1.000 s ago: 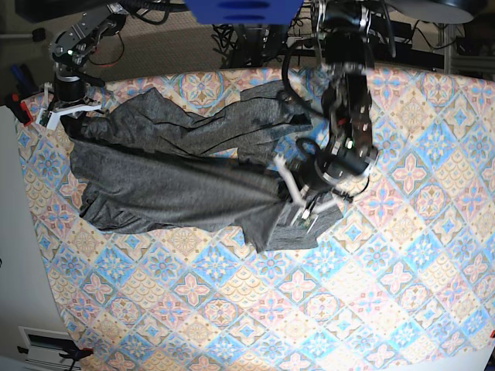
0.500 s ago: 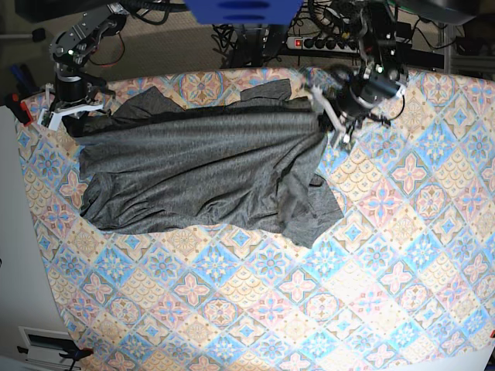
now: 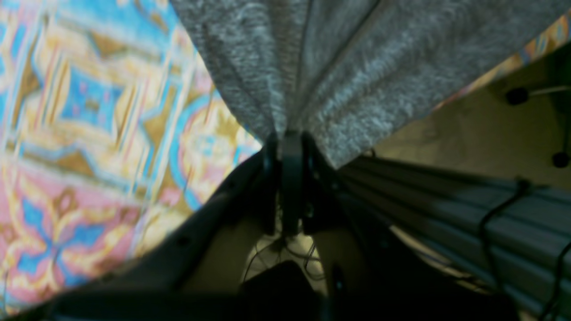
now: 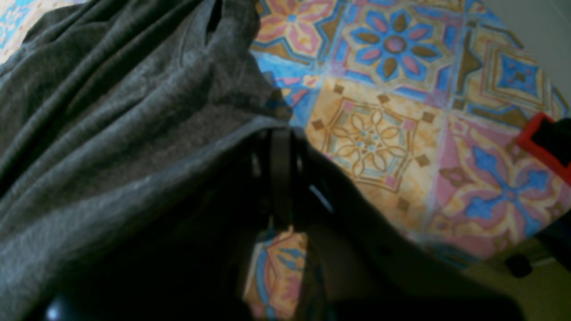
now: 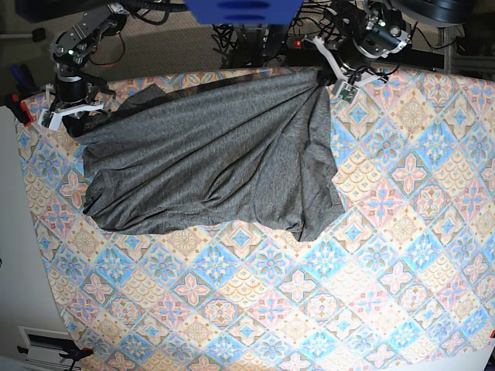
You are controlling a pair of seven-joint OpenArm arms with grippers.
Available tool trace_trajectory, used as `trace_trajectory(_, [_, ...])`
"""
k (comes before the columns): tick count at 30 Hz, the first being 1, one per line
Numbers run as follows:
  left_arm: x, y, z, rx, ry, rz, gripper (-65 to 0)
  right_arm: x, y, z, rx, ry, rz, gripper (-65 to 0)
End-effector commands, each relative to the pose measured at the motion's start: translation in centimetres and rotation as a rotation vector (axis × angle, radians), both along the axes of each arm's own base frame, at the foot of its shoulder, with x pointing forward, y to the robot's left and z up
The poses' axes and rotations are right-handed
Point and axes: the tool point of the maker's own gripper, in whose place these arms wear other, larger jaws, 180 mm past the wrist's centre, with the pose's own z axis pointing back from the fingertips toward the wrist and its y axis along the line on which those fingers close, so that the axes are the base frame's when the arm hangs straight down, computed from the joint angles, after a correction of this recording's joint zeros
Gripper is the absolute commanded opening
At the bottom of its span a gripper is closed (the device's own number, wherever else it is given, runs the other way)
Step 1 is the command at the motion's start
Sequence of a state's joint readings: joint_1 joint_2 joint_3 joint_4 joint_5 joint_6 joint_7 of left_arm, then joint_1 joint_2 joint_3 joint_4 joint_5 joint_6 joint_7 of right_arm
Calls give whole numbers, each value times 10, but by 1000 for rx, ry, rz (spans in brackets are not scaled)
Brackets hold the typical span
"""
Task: Layout the t-shirt on the table in an organized manner, then fold the t-shirt properly
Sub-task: 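Drag the grasped edge with the left gripper toward the robot, then lift the shirt with both grippers and shake it out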
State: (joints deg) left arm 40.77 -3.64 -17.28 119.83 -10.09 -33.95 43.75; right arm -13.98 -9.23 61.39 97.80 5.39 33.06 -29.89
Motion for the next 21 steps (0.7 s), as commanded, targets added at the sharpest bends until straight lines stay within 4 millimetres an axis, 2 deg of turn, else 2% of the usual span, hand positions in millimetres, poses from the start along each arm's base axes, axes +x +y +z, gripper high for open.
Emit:
trace_trajectory(1, [5, 9, 5, 21, -25, 17, -650, 8, -7, 19, -37, -61, -1, -650])
trace_trajectory(6, [10, 13, 8, 22, -43, 29, -650, 11, -6, 20, -36, -69, 0, -650])
trace_trajectory(8, [21, 10, 12, 17, -71, 24, -650, 13, -4, 20, -34, -71, 9, -650])
trace_trajectory(11, [41, 0, 20, -5, -123, 16, -650, 23, 11, 18, -19, -72, 56, -650])
trace_trajectory(15, [77, -12, 35, -13, -195, -10, -650, 36, 28, 18, -4, -79, 113, -650])
trace_trajectory(17, [101, -11, 45, 12, -221, -20, -650, 38, 27, 20, -14, -82, 118, -650])
trace_trajectory(19, [126, -6, 57, 57, -229, -23, -650, 48, 16, 38, -69, -108, 134, -650])
trace_trajectory(21, [154, 1, 75, 105, -246, -19, -650, 69, 18, 55, -94, -142, 167, -650])
